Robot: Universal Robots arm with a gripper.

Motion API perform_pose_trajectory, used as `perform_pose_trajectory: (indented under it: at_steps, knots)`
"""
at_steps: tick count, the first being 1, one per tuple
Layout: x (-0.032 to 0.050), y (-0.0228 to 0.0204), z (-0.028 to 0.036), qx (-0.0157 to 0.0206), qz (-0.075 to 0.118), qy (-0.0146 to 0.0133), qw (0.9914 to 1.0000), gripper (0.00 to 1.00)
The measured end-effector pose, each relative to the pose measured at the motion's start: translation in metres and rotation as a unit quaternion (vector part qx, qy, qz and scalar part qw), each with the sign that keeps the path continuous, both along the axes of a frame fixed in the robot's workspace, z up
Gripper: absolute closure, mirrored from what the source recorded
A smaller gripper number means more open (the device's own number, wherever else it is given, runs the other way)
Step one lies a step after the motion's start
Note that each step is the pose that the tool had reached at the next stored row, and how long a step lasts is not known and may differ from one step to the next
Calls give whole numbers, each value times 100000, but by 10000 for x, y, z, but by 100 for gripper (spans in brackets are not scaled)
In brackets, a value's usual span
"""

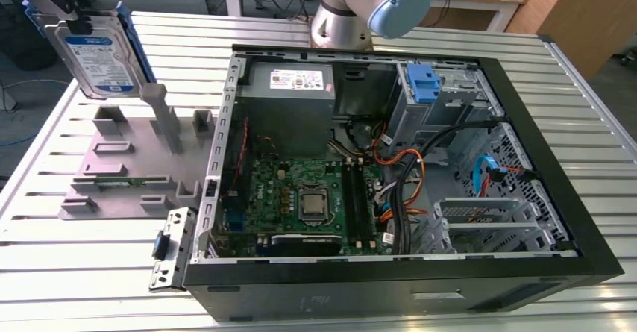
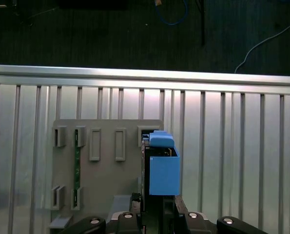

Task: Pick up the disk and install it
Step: 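Pick up the disk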

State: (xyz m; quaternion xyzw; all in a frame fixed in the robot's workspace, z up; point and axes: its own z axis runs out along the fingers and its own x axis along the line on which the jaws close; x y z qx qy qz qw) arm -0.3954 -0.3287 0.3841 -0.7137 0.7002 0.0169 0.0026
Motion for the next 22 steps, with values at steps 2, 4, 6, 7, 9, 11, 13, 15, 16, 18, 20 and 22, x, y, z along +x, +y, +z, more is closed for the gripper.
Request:
perform_pose_trajectory:
  at_steps: [2,4,6,7,9,11,13,15,16,18,20,22]
  knots:
    - [0,0,4,-4,1,6,100000,65]
    - [0,0,10,-5,2,8,100000,65]
    - [0,0,19,-5,0,8,100000,65]
    - [0,0,25,-4,-1,9,100000,65]
    - [0,0,38,-1,1,2,100000,65]
    - [0,0,55,-5,2,5,100000,65]
    - [0,0,71,-1,3,0,100000,65]
    - [0,0,87,-1,0,-1,100000,65]
    - [0,0,92,1,1,-2,100000,65]
    - [0,0,105,-2,0,2,100000,65]
    - [0,0,113,2,0,-2,100000,65]
    - [0,0,113,6,-1,-11,100000,65]
